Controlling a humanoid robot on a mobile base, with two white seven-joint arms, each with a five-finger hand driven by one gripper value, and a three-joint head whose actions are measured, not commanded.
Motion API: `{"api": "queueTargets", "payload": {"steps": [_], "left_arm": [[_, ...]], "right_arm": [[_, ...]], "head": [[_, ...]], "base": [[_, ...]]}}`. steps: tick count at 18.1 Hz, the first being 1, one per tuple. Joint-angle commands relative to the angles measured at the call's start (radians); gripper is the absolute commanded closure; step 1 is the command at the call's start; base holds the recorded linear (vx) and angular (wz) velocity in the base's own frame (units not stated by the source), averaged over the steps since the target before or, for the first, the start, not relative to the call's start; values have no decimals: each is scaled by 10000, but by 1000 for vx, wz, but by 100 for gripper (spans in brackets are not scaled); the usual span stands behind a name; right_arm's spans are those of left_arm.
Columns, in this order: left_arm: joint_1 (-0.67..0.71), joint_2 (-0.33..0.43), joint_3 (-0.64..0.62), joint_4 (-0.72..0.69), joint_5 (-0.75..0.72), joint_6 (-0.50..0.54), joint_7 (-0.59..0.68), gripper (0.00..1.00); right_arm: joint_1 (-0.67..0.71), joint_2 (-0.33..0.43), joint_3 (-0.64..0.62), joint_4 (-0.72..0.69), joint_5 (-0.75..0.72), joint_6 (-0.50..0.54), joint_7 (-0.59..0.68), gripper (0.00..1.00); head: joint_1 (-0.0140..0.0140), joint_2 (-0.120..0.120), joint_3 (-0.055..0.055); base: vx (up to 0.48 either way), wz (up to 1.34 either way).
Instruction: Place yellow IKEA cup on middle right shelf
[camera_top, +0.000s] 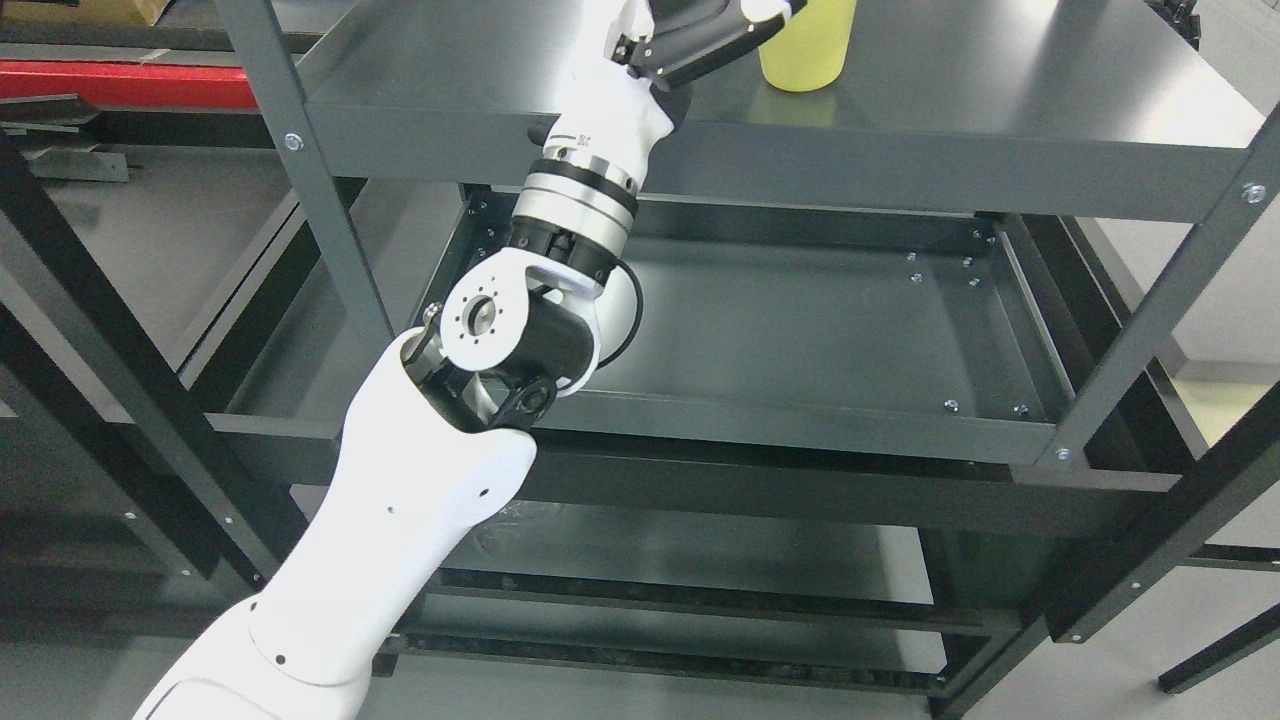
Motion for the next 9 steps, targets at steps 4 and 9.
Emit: {"api": "queueTargets", "payload": {"steps": [4,9], "left_arm": [[1881,2567,-766,-853,-37,-2109,-3630,1],[2494,2813,-1011,-807,-37,-2340,-3631,1]], "right_arm": [[110,-175,168,0,-245,26,-2147,1],[110,-175,168,0,-245,26,-2147,1]], "head": [[0,0,0],[0,0,0]], "base": [[-14,45],[-51,-39]]}}
